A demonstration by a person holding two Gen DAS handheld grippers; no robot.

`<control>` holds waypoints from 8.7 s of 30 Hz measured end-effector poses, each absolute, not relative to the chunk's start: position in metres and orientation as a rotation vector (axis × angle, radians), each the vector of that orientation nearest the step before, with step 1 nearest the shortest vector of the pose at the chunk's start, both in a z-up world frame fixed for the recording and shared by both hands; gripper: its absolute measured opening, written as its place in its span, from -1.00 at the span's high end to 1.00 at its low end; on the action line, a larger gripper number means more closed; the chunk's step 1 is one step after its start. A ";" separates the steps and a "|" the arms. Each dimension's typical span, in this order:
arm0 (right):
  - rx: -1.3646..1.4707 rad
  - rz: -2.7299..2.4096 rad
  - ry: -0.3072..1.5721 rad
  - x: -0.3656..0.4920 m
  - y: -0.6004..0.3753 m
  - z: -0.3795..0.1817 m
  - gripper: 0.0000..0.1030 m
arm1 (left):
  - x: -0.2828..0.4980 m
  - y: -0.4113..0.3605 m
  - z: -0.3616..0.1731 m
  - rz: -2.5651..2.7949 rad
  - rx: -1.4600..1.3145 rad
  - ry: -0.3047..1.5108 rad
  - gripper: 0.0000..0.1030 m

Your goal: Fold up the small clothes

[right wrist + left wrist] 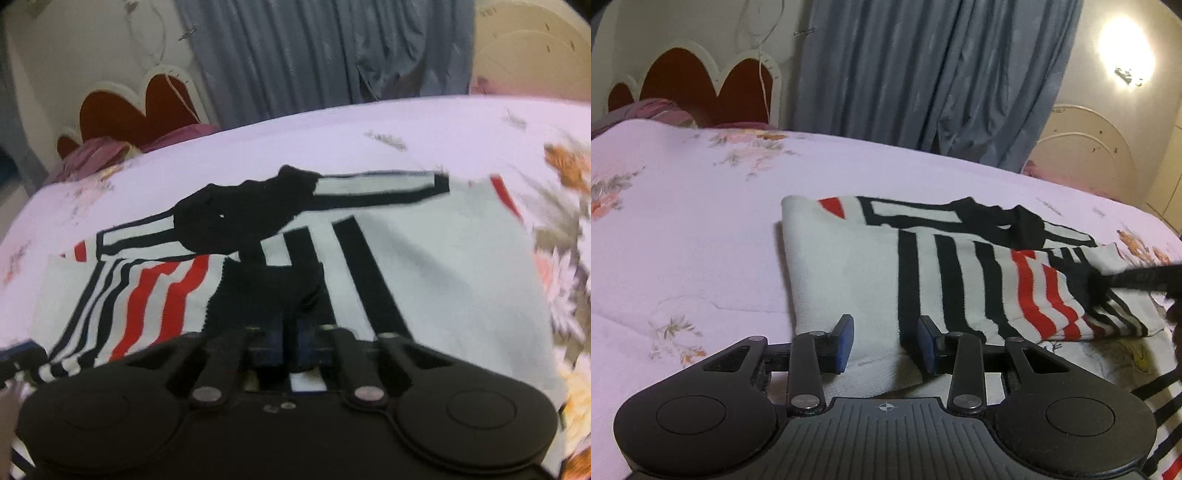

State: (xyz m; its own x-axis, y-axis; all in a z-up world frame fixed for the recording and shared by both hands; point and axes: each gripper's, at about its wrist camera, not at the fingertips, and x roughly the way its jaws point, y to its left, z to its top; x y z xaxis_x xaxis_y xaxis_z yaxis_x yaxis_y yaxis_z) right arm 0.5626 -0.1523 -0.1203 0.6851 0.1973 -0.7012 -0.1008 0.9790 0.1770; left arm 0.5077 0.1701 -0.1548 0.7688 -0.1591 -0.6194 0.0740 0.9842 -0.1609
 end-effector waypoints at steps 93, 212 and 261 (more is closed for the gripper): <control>0.236 0.225 0.916 0.242 -0.280 -0.124 0.01 | 0.228 0.134 -0.174 -0.039 -0.244 0.828 -0.49; -0.228 0.286 0.720 0.594 -0.144 -0.132 0.21 | 0.600 0.066 -0.164 -0.219 0.142 0.664 -0.35; -0.175 -0.045 0.821 0.446 -0.215 -0.128 0.43 | 0.453 0.112 -0.172 0.002 0.010 0.733 -0.38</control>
